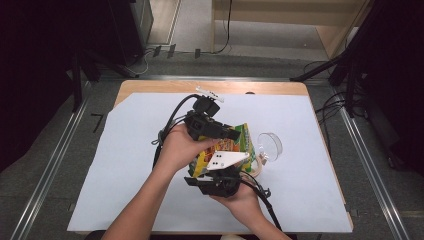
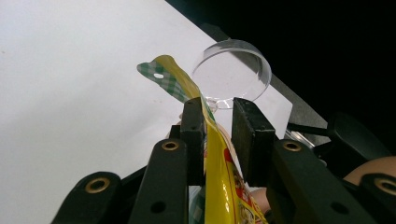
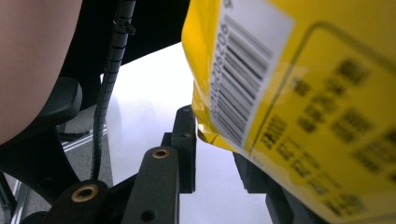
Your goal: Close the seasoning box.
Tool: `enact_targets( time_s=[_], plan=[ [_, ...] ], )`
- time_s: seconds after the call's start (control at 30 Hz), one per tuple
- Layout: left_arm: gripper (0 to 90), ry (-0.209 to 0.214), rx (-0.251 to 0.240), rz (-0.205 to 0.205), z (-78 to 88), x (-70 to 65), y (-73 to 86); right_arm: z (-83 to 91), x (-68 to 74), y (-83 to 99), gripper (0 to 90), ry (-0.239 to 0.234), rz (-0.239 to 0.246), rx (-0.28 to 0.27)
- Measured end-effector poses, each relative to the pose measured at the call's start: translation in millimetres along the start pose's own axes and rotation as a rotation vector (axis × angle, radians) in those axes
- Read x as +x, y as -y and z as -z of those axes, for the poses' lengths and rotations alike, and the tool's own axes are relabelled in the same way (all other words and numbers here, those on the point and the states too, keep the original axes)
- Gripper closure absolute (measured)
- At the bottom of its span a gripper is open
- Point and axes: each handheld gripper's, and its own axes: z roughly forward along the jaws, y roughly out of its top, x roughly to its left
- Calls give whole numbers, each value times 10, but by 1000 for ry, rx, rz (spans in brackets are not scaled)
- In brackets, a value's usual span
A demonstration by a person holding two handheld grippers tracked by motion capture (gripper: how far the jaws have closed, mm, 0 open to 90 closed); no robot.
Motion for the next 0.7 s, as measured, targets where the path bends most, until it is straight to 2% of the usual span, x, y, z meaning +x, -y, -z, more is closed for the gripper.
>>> enact_targets(
  time_s=[0.7],
  plan=[
    [796,-29,4,-12,31,-16,10,-18,24,-6,730,-2,2,-7]
  ],
)
